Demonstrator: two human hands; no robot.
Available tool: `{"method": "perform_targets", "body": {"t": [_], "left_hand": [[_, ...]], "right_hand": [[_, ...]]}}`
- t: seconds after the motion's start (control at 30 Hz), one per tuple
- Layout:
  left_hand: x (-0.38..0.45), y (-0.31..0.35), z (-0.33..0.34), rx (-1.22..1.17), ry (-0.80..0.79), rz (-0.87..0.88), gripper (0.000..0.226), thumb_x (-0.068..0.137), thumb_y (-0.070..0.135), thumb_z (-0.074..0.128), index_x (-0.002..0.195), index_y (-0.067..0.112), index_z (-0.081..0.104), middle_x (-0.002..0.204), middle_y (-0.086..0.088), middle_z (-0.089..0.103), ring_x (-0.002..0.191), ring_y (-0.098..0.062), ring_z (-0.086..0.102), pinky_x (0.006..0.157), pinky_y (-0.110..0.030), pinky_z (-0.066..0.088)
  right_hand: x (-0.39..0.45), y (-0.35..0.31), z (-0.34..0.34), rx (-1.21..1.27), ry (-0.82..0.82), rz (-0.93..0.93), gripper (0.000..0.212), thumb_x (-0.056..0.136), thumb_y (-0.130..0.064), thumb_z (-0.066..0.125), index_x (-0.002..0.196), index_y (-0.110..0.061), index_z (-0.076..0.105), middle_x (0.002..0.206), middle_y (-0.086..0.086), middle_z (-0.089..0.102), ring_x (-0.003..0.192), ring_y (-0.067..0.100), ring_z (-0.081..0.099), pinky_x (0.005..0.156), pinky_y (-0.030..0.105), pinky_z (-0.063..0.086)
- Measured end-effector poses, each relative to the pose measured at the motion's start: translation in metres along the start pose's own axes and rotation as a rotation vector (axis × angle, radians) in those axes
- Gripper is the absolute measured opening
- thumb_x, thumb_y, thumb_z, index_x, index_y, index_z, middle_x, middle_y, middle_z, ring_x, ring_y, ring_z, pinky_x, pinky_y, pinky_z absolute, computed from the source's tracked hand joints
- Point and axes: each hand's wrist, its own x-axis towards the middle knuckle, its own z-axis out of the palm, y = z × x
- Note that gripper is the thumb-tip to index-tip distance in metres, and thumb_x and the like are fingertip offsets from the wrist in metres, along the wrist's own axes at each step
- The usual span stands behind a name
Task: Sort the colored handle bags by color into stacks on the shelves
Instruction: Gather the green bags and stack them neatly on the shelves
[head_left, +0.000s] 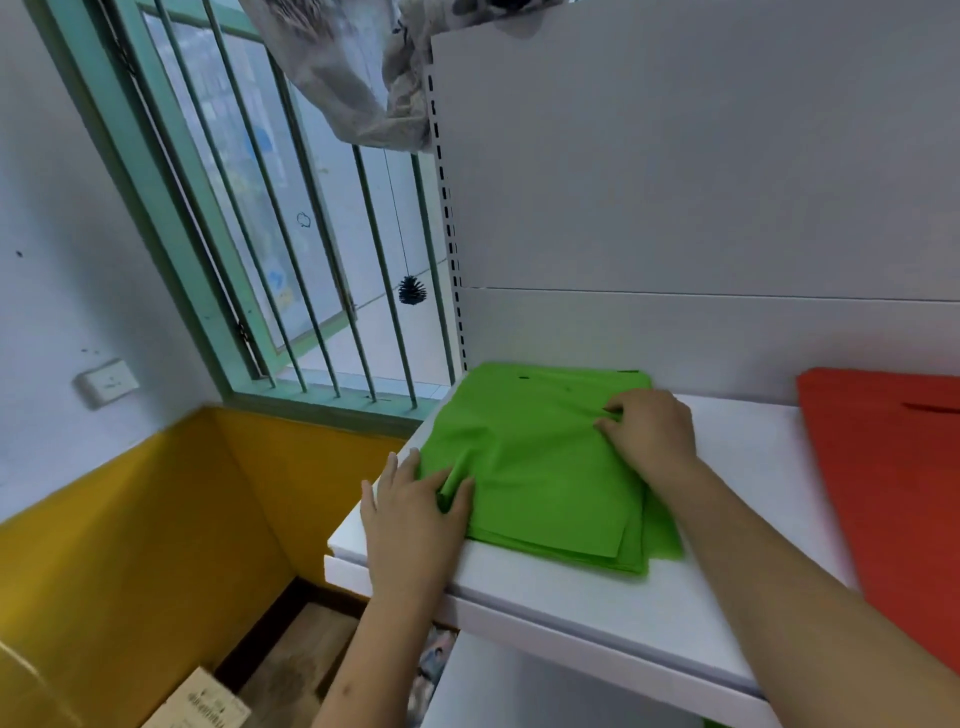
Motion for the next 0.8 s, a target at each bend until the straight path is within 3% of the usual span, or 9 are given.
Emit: {"method": "perform_targets", "body": {"t": [0.1, 0.17, 0.23, 0.33, 0.43, 0.57, 0.63, 0.7, 0.8], "left_hand": [[-0.004, 0.002, -0.003, -0.120, 0.078, 0.026, 0.033, 0.093, 0.045, 0.058, 0.120, 0.029, 0.069, 0.146, -0.001, 0.049, 0.139, -0.019, 0.039, 0.121, -0.049, 0.009], [-0.007, 0.005, -0.006, -0.265, 0.142, 0.067, 0.028, 0.093, 0.034, 0.062, 0.120, 0.027, 0.070, 0.140, 0.005, 0.054, 0.127, -0.015, 0.051, 0.119, -0.045, 0.022], [-0.010, 0.009, -0.010, -0.458, 0.183, 0.064, 0.029, 0.094, 0.027, 0.063, 0.122, 0.024, 0.068, 0.134, 0.013, 0.056, 0.120, -0.011, 0.056, 0.109, -0.032, 0.038], [-0.012, 0.017, -0.017, -0.654, 0.190, 0.022, 0.029, 0.097, 0.027, 0.057, 0.125, 0.031, 0.064, 0.125, 0.014, 0.064, 0.114, -0.004, 0.059, 0.099, -0.035, 0.050], [-0.009, 0.019, -0.023, -0.791, 0.128, 0.016, 0.033, 0.098, 0.023, 0.055, 0.125, 0.040, 0.062, 0.124, 0.018, 0.058, 0.114, 0.005, 0.053, 0.101, -0.032, 0.046], [-0.002, 0.017, -0.031, -1.004, -0.005, -0.162, 0.038, 0.092, 0.006, 0.060, 0.108, 0.038, 0.073, 0.118, 0.006, 0.065, 0.105, -0.017, 0.065, 0.092, -0.043, 0.054], [-0.003, 0.020, -0.039, -1.098, -0.022, -0.229, 0.022, 0.093, 0.016, 0.063, 0.103, 0.029, 0.076, 0.110, 0.007, 0.071, 0.101, -0.013, 0.067, 0.089, -0.034, 0.054], [-0.005, 0.018, -0.044, -1.112, -0.008, -0.261, 0.019, 0.095, 0.030, 0.061, 0.101, 0.024, 0.077, 0.102, 0.012, 0.072, 0.100, -0.005, 0.063, 0.084, -0.024, 0.048], [-0.006, 0.006, -0.043, -0.929, 0.030, -0.226, 0.017, 0.093, 0.019, 0.065, 0.098, 0.029, 0.077, 0.108, 0.008, 0.068, 0.104, -0.009, 0.059, 0.093, -0.035, 0.050]], "right_hand": [[-0.003, -0.003, -0.004, 0.126, 0.045, -0.013, 0.022, 0.090, -0.032, 0.064, 0.103, -0.016, 0.073, 0.106, 0.005, 0.068, 0.109, 0.028, 0.055, 0.083, 0.033, 0.046], [-0.003, -0.007, -0.008, 0.180, 0.097, -0.009, 0.021, 0.092, -0.031, 0.062, 0.103, -0.017, 0.072, 0.107, 0.004, 0.064, 0.109, 0.027, 0.053, 0.079, 0.034, 0.046], [-0.003, -0.011, -0.011, 0.207, 0.147, -0.011, 0.020, 0.092, -0.032, 0.058, 0.103, -0.020, 0.070, 0.106, 0.002, 0.060, 0.103, 0.024, 0.056, 0.073, 0.032, 0.044], [-0.005, -0.016, -0.016, 0.212, 0.205, -0.029, 0.019, 0.093, -0.036, 0.054, 0.100, -0.024, 0.067, 0.101, -0.001, 0.058, 0.094, 0.022, 0.057, 0.065, 0.029, 0.040], [-0.006, -0.014, -0.020, 0.238, 0.255, -0.006, 0.021, 0.095, -0.039, 0.052, 0.100, -0.025, 0.067, 0.099, -0.001, 0.062, 0.093, 0.022, 0.059, 0.065, 0.030, 0.040], [-0.003, -0.013, -0.021, 0.541, 0.259, -0.019, 0.019, 0.092, -0.030, 0.062, 0.098, -0.016, 0.073, 0.097, 0.000, 0.072, 0.092, 0.019, 0.063, 0.077, 0.025, 0.043], [-0.004, -0.014, -0.025, 0.693, 0.266, 0.038, 0.023, 0.091, -0.033, 0.064, 0.096, -0.013, 0.075, 0.094, -0.001, 0.073, 0.087, 0.013, 0.062, 0.076, 0.021, 0.041], [-0.005, -0.012, -0.028, 0.822, 0.291, 0.130, 0.026, 0.091, -0.036, 0.065, 0.093, -0.012, 0.075, 0.087, -0.003, 0.071, 0.083, 0.012, 0.063, 0.070, 0.019, 0.042], [-0.002, -0.006, -0.024, 0.922, 0.284, 0.214, 0.012, 0.087, -0.019, 0.070, 0.097, -0.014, 0.073, 0.091, -0.004, 0.069, 0.092, 0.017, 0.066, 0.072, 0.017, 0.043]]}}
